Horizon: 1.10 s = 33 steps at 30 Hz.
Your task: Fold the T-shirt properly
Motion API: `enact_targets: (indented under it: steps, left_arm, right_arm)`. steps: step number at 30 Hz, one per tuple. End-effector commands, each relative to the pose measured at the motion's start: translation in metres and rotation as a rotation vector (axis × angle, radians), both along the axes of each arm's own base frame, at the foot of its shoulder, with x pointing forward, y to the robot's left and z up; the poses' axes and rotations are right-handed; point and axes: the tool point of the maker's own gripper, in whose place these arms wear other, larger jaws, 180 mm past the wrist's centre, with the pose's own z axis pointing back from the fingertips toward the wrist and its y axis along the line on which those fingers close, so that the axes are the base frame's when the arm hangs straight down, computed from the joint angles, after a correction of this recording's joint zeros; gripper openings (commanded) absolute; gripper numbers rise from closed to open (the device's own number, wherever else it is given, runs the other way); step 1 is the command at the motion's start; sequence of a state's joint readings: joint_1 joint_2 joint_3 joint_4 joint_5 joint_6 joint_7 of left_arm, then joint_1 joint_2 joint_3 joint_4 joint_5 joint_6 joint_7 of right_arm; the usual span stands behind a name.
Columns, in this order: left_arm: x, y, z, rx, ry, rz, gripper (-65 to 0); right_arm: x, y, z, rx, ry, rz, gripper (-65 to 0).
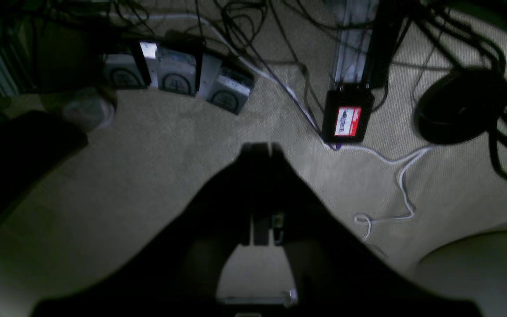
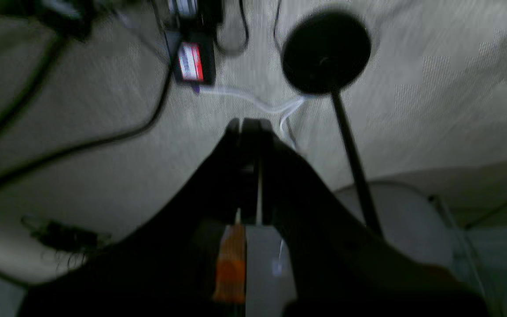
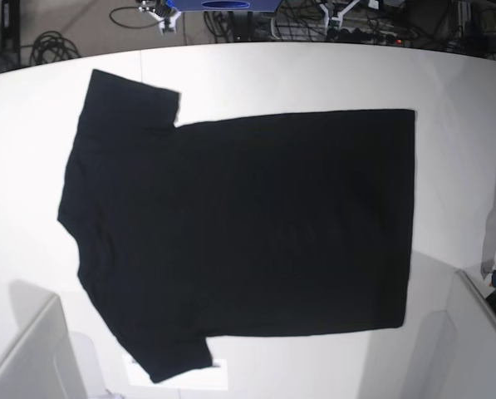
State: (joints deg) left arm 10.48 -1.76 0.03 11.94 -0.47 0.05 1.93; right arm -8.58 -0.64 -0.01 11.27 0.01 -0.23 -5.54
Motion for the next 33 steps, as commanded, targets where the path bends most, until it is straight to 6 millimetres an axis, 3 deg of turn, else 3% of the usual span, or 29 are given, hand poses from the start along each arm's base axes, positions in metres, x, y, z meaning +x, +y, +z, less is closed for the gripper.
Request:
enact_targets:
  steps: [1, 8, 27, 33]
  left_arm:
    - [-0.001, 0.001, 0.000, 0.004, -0.007, -0.001, -65.0]
    - [0.001, 0.001, 0.001, 0.002, -0.047, -0.005, -65.0]
    - [-0.007, 0.002, 0.002, 0.002, -0.040, -0.018, -65.0]
    - [-0.026, 0.003, 0.004, 0.003, -0.014, -0.019, -65.0]
  right_arm:
    - [-0.010, -0.001, 0.001, -0.006, 0.021, -0.002, -65.0]
    - [0.002, -0.002, -0.001, -0.003, -0.060, -0.001, -65.0]
    - [0.000, -0.002, -0.001, -0.004, -0.057, -0.009, -65.0]
    - [-0.019, -0.003, 0.001, -0.007, -0.032, -0.016, -65.0]
